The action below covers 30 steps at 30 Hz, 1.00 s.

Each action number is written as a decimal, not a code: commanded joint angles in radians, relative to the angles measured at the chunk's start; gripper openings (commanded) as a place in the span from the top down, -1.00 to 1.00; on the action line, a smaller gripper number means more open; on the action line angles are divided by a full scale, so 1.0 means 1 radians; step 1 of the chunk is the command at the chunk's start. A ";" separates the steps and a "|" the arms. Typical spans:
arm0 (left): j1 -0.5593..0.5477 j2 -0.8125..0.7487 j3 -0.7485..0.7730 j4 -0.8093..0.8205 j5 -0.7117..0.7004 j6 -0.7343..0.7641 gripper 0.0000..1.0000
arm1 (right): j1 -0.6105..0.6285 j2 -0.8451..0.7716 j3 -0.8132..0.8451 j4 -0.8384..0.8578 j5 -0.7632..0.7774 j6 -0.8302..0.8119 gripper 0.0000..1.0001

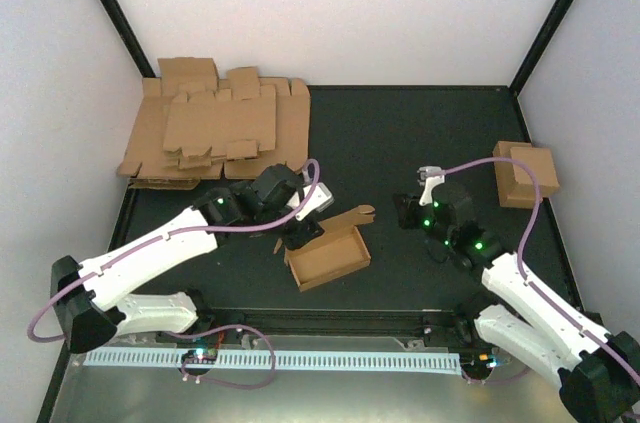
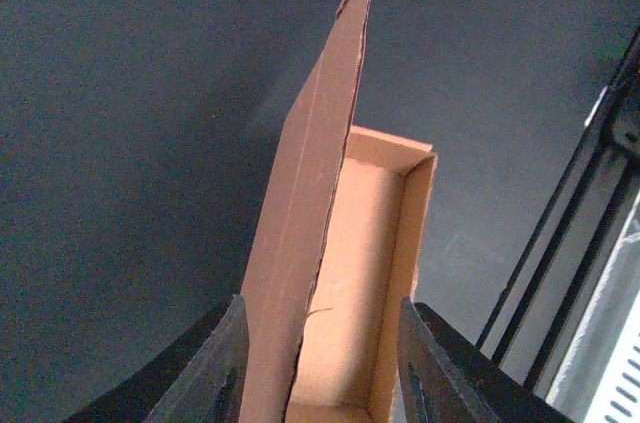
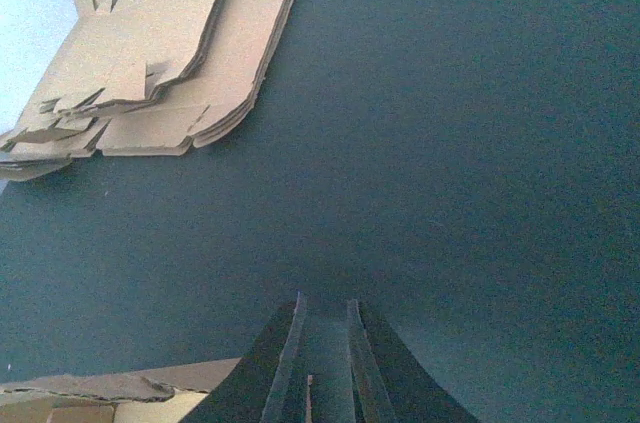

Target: Fold the paper box

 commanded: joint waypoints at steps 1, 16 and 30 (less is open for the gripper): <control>-0.019 0.017 0.050 -0.044 -0.047 0.028 0.20 | -0.001 0.023 0.034 0.057 -0.011 0.007 0.70; -0.069 0.067 0.069 -0.061 -0.253 0.010 0.97 | -0.001 0.104 0.080 0.166 -0.012 0.014 0.66; -0.025 0.100 0.097 0.094 -0.388 0.116 0.97 | 0.001 0.242 0.160 0.293 -0.140 -0.068 0.66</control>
